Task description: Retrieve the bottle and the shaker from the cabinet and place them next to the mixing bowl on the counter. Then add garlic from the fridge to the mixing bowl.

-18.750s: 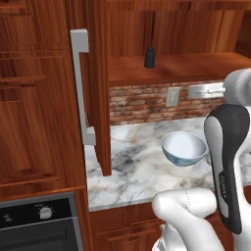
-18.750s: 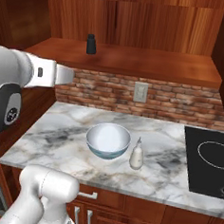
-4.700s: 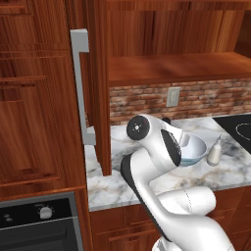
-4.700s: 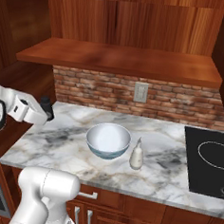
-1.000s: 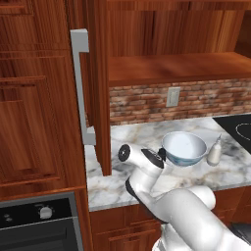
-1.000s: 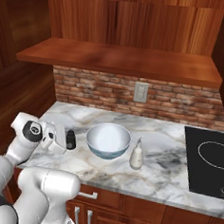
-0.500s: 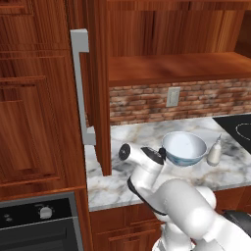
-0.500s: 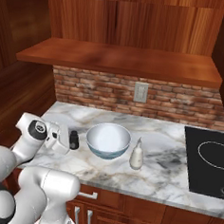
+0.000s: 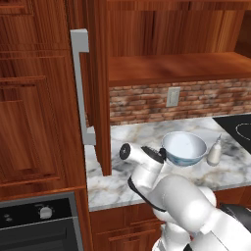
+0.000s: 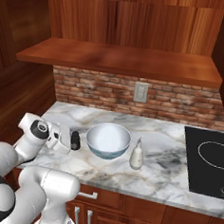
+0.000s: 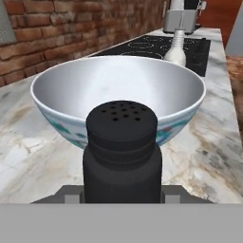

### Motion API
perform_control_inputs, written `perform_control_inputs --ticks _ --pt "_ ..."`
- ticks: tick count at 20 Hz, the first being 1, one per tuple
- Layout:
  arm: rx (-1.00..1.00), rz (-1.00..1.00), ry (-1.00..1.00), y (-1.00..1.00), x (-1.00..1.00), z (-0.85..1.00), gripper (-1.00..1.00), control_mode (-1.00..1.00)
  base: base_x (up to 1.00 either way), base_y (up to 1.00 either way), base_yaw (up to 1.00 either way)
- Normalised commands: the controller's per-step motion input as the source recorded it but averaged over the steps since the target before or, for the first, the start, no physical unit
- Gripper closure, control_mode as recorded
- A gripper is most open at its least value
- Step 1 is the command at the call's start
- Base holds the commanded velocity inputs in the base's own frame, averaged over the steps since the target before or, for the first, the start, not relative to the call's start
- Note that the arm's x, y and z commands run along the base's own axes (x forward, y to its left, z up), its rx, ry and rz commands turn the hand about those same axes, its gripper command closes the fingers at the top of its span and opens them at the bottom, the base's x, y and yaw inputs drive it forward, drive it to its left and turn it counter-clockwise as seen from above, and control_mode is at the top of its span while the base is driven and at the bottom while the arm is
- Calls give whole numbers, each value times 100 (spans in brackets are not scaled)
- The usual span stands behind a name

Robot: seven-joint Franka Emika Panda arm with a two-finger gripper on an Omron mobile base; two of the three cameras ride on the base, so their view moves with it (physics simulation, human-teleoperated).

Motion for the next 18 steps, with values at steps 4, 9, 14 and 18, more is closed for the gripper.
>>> perform_control_inputs --ticks 4,9,14,18 --pt "0 0 0 0 0 -35 100 -100 0 0 0" --pt "0 0 0 0 2 -35 100 -100 0 0 0" --pt "0 0 0 0 1 -44 100 -100 0 0 0" --pt "0 0 0 0 11 -17 100 -100 0 0 0"
